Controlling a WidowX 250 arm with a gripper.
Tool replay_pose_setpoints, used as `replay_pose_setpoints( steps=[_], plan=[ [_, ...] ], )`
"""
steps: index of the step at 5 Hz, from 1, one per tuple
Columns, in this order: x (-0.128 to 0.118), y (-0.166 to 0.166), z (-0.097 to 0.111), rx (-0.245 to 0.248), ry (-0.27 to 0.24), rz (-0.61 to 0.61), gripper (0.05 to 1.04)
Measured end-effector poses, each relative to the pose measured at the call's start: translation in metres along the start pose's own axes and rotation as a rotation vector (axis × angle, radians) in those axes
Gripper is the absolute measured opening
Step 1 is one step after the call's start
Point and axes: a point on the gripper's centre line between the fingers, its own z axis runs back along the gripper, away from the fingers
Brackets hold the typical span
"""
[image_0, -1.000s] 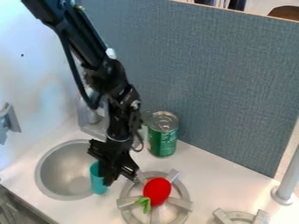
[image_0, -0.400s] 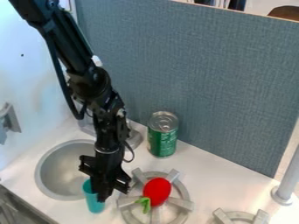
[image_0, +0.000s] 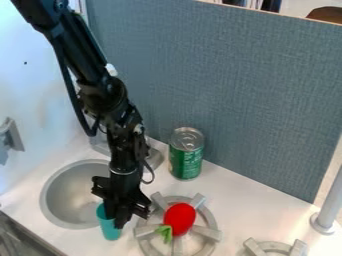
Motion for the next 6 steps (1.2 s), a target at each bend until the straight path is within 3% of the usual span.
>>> replay_pose_setpoints(
  steps=[1, 2, 3, 4, 6],
  plan=[
    [-0.010, -0.003, -0.002, -0.049, 0.012, 0.011, 0.634],
    [-0.016, 0.000, 0.043, -0.122, -0.104, 0.050, 0.927],
    [-0.019, 0.003, 0.071, -0.116, -0.135, 0.063, 1.009],
    [0.001, 0.001, 0.089, -0.092, -0.153, 0.067, 1.005],
    [0.083, -0.061, 0.069, -0.069, -0.187, -0.006, 1.004]
  ],
)
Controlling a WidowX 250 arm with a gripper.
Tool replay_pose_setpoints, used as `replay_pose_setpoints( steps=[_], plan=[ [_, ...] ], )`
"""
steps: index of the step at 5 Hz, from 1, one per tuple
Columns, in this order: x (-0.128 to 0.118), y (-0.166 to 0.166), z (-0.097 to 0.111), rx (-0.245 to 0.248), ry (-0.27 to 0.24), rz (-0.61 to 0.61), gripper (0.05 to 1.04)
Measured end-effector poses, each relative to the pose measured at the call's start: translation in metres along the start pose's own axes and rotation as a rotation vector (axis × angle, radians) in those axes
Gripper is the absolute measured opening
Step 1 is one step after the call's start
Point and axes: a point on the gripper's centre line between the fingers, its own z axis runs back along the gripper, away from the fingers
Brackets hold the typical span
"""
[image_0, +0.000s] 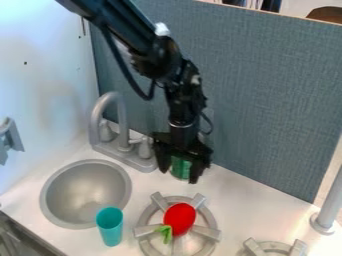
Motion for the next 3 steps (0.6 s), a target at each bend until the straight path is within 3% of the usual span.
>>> replay_pose_setpoints(
  steps=[1, 2, 3],
  plan=[
    [0.026, -0.013, -0.009, -0.006, 0.030, -0.016, 1.003],
    [0.029, -0.011, -0.003, 0.020, 0.045, -0.020, 1.003],
    [0.015, -0.007, -0.005, 0.032, 0.073, -0.023, 1.003]
  ],
)
